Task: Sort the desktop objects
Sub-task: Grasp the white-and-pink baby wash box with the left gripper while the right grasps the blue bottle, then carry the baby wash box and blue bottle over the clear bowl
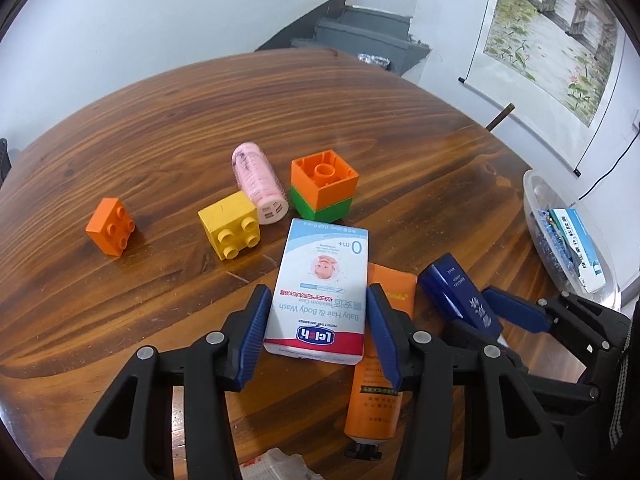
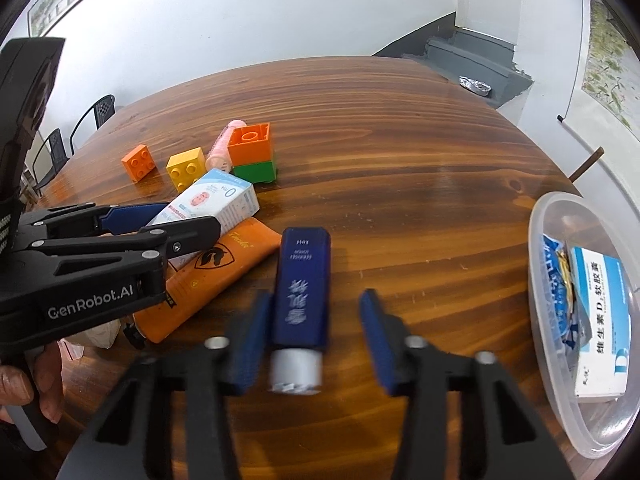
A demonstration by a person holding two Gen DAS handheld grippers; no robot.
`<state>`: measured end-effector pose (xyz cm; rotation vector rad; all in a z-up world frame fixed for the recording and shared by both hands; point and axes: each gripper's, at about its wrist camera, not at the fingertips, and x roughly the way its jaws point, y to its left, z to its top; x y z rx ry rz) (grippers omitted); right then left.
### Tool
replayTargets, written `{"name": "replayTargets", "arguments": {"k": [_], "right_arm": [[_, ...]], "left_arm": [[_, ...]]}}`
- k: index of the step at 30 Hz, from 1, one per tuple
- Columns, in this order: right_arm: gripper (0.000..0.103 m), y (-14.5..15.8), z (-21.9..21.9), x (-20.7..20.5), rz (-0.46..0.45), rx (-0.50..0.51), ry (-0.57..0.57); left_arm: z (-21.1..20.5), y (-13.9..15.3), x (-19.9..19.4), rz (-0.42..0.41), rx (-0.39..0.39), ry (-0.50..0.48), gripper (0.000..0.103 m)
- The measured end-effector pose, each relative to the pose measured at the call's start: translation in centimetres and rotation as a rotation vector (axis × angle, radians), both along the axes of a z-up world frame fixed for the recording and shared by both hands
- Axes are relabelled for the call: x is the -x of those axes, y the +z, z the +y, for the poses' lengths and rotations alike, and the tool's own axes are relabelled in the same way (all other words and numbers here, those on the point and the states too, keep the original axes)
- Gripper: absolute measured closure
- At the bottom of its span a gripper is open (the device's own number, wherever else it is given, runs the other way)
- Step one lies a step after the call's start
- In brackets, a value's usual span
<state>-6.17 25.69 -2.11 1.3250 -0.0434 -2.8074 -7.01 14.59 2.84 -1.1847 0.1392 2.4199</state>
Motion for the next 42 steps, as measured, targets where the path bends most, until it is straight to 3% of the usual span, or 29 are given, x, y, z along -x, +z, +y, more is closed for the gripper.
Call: {"name": "replayTargets", "arguments": {"k": [2, 7, 27, 42], "right_arm": [[0.069, 0.0, 0.3, -0.2, 0.002, 0.012, -0.004], [0.069, 0.3, 1.4, -0.8, 0.021, 0.071, -0.029], [0.071, 3.2, 4.2, -3.6, 0.155, 0.129, -0.093], [0.071, 5.4, 10.2, -7.7, 0.288, 0.138, -0.239]], "left_arm": [[0.1, 0.6, -0.5, 0.033, 0.000, -0.002, 0.052], [0.2, 1.9, -1.3, 0.074, -0.021, -0.010, 0.053], [2.4, 4.3, -3.6, 0.116, -0.087, -0.032, 0.053], [7.2, 5.0, -5.4, 0.129, -0.135, -0.093, 0.053]]}}
